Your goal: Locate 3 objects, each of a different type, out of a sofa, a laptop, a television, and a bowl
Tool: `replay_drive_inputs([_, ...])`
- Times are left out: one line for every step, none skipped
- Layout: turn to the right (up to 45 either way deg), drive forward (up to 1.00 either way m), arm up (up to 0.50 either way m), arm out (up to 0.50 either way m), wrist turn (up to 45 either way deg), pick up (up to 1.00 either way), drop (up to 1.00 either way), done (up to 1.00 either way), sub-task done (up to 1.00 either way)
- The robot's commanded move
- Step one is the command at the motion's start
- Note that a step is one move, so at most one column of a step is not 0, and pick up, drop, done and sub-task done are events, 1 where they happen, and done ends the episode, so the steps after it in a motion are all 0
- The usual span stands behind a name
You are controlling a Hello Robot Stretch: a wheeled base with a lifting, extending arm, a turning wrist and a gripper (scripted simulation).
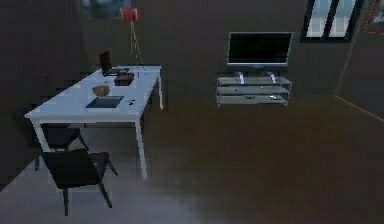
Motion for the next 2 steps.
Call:
replay_drive_inputs([0.0,1.0,0.0,0.0,0.0,0.0,0.0,0.0,0.0])
replay_drive_inputs([24.0,0.0,0.0,0.0,0.0,0.0,0.0,0.0,0.0])
